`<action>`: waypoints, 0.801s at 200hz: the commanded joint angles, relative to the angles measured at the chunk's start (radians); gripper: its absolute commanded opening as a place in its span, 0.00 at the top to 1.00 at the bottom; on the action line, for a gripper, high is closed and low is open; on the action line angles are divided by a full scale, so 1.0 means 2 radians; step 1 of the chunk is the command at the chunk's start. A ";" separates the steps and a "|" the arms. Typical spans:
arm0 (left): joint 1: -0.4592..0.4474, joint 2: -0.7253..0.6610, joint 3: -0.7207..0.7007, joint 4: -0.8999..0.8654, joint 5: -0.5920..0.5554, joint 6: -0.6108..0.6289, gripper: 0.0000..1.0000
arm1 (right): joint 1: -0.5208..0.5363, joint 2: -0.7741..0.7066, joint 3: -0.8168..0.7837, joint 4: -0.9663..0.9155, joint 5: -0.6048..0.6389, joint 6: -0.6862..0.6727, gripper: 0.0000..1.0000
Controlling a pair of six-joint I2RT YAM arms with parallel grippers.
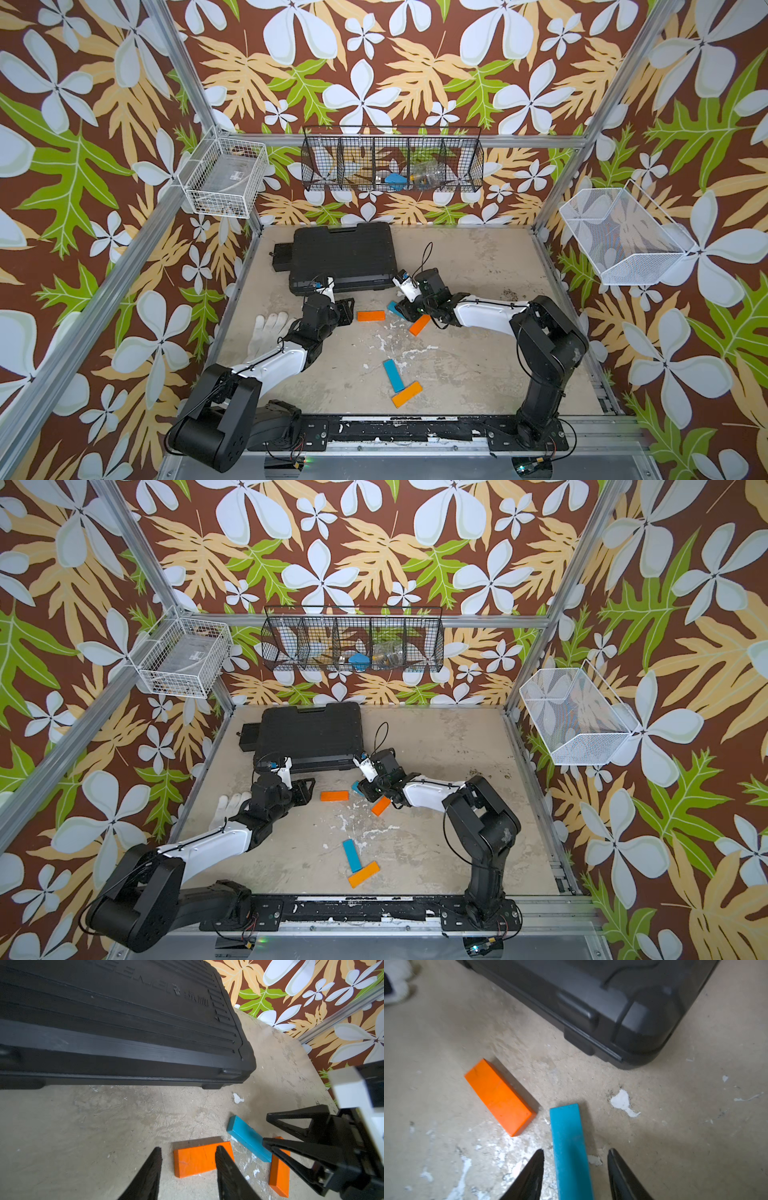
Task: Assemble the number 7 with building blocks
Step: Assemble the building block at the center of the board.
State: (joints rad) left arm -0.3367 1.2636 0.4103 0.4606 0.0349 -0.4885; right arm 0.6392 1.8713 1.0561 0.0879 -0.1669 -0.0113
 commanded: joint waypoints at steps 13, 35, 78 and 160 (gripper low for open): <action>0.001 -0.024 -0.006 0.022 0.008 0.012 0.55 | 0.001 0.033 0.028 -0.068 0.059 -0.056 0.49; 0.002 -0.045 -0.012 0.021 0.001 0.011 0.56 | 0.001 0.043 0.030 -0.065 0.057 -0.071 0.49; 0.002 -0.060 -0.021 0.032 0.006 0.003 0.57 | 0.001 0.063 0.051 -0.094 0.015 -0.092 0.49; 0.003 -0.043 -0.019 0.035 0.007 -0.011 0.57 | 0.001 0.023 0.032 -0.109 -0.021 -0.099 0.51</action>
State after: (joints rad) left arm -0.3344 1.1728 0.3672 0.5053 0.0387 -0.4976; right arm 0.6415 1.9278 1.1233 -0.0608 -0.1776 -0.1879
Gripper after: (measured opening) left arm 0.429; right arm 0.489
